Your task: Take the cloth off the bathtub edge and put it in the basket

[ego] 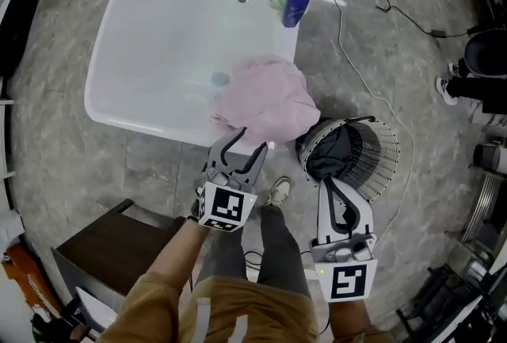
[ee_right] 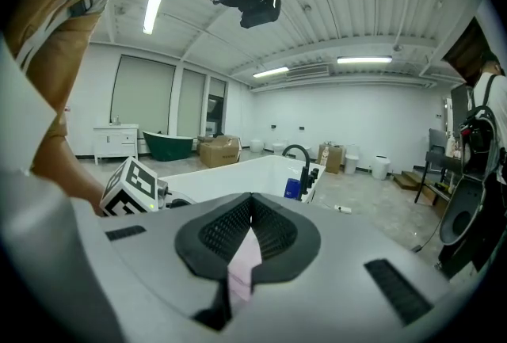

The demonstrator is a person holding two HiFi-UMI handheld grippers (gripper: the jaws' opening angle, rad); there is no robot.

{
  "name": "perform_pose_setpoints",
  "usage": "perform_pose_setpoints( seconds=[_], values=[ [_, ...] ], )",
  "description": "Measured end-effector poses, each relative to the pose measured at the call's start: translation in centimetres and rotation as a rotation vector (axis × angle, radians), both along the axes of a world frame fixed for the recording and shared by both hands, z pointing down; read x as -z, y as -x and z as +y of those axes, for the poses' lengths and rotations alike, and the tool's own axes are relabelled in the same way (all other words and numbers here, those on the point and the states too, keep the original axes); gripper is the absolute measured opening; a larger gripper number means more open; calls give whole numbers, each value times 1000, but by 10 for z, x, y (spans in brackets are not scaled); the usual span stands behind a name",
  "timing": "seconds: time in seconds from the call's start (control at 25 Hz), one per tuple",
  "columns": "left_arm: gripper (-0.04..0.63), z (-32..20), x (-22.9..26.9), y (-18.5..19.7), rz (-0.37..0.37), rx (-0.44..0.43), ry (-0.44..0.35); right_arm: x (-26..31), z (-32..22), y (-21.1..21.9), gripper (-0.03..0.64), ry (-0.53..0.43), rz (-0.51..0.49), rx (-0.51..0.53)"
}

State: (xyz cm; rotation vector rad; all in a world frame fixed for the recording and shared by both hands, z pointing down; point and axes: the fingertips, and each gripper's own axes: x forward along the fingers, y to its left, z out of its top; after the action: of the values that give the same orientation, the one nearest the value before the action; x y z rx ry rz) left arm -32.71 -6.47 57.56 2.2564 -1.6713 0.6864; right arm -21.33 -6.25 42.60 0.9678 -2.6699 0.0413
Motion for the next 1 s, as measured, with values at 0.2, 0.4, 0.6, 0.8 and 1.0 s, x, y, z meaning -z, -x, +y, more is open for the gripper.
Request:
perform_pose_setpoints(
  seconds=[0.2, 0.4, 0.6, 0.8, 1.0],
  values=[
    [227, -19, -31, -7, -21, -18, 48, -26, -16, 0, 6, 15, -3, 19],
    [396, -46, -69, -16, -11, -25, 107, -51, -29, -1, 6, 42, -2, 33],
    [527, -64, -102, -18, 9, 0, 166, -65, -33, -7, 6, 68, 10, 44],
    [589, -78, -137, -9, 32, 25, 249, -75, -43, -18, 6, 75, 34, 46],
    [569, -90, -148, -4, 88, 92, 232, -85, -51, -24, 6, 84, 40, 50]
  ],
)
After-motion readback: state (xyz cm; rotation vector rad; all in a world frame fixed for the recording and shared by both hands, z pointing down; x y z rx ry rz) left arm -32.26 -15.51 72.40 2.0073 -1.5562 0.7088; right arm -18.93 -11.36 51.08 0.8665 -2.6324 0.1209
